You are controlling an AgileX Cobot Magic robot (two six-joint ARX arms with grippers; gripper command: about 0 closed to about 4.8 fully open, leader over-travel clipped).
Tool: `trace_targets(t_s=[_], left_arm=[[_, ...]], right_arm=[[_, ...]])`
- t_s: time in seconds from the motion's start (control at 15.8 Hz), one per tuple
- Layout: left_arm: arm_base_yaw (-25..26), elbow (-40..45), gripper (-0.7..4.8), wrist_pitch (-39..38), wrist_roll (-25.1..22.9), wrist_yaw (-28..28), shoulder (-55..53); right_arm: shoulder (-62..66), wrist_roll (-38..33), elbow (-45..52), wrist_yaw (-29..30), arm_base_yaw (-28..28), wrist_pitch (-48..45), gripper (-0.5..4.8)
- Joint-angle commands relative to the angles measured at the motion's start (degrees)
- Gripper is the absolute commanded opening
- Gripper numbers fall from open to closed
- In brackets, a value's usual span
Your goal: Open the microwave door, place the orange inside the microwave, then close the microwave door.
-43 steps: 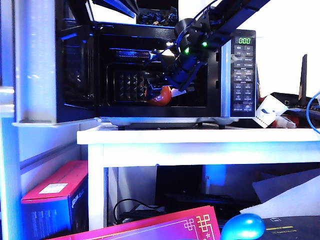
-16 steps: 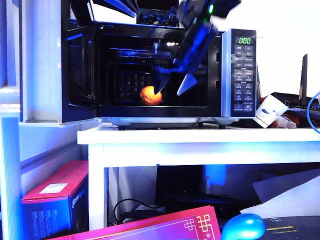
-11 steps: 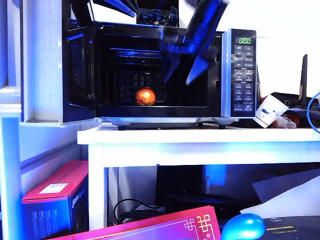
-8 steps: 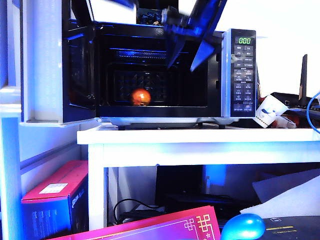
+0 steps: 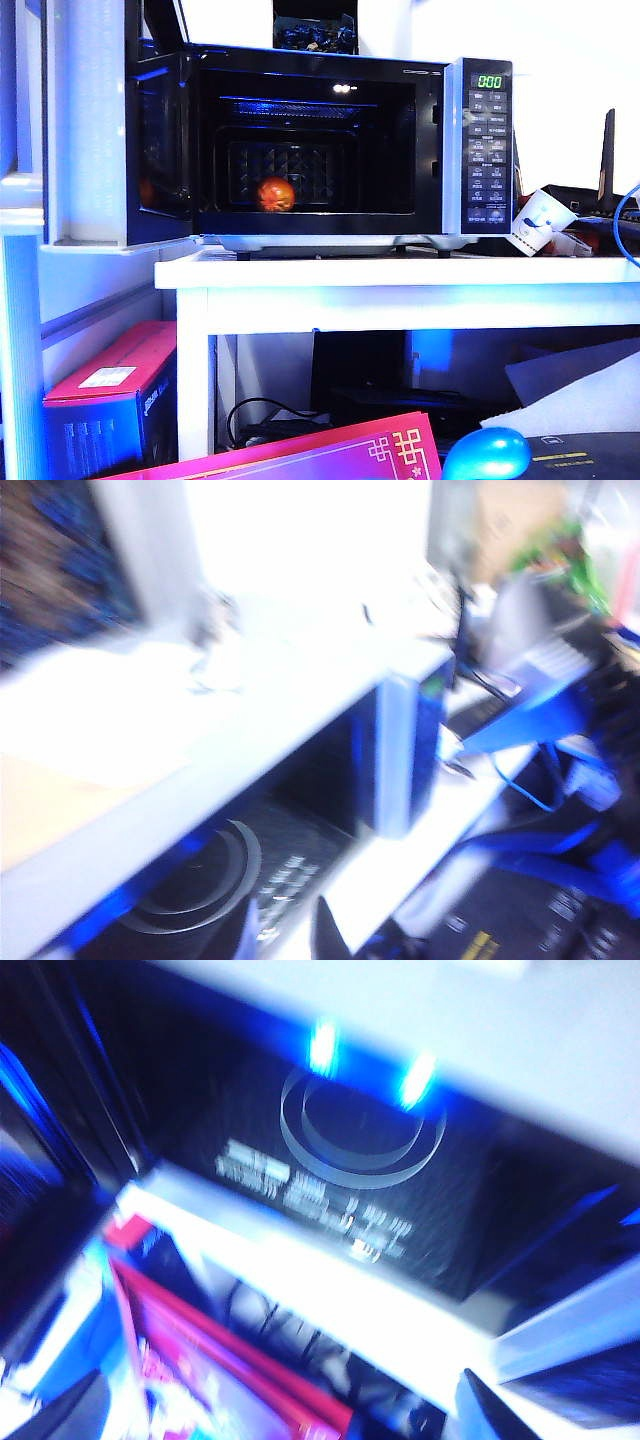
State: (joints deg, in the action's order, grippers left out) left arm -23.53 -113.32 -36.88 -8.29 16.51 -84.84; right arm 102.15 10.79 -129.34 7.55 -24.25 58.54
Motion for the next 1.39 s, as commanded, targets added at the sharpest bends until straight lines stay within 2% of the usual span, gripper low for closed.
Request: trace_targets(t_s=[0.06, 0.13, 0.19, 0.25, 0.44, 0.82, 0.89, 1.08, 1.27, 1.39], left_arm=[[0.04, -0.11, 0.40, -7.30, -3.23, -5.18, 4.63], [0.04, -0.11, 0.12, -10.86, -4.00, -6.16, 5.86], [0.04, -0.11, -0.06, -14.71, -4.87, -6.67, 6.88], [0.04, -0.11, -0.06, -18.34, -6.10, -7.41, 7.45], [0.04, -0.09, -0.06, -28.20, -8.04, -13.49, 7.52], [0.04, -0.07, -0.06, -32.09, -9.94, -14.40, 5.01], [0.04, -0.04, -0.06, -33.55, -9.94, -15.47, 3.91], [0.07, -0.02, -0.06, -34.51, -9.97, -18.45, 1.84], [0.07, -0.02, -0.06, -36.41, -10.60, -24.52, 0.63], [0.13, -0.02, -0.06, -36.61, -10.64, -25.77, 0.31]], right_arm=[[-4.46, -0.24, -0.22, 0.15, -0.09, -0.90, 2.58], [-5.90, -0.22, -0.22, 0.42, -0.09, -0.90, 1.72], [-7.50, -0.24, -0.22, 1.66, -0.09, -0.94, 0.30], [-8.85, -0.26, -0.22, 2.45, -0.09, -1.38, -0.02], [-12.94, -0.26, -0.22, 3.10, -0.09, -1.79, -0.02], [-19.08, -0.31, -0.22, 3.13, -0.09, -4.85, -0.02], [-19.56, -0.31, -0.22, 3.28, -0.09, -5.46, -0.02], [-20.20, -0.28, -0.22, 8.74, -0.09, -6.56, -0.02], [-20.22, -0.31, -0.22, 8.72, -0.09, -6.56, -0.02], [-20.22, -0.31, -0.22, 8.72, -0.09, -6.60, -0.02]])
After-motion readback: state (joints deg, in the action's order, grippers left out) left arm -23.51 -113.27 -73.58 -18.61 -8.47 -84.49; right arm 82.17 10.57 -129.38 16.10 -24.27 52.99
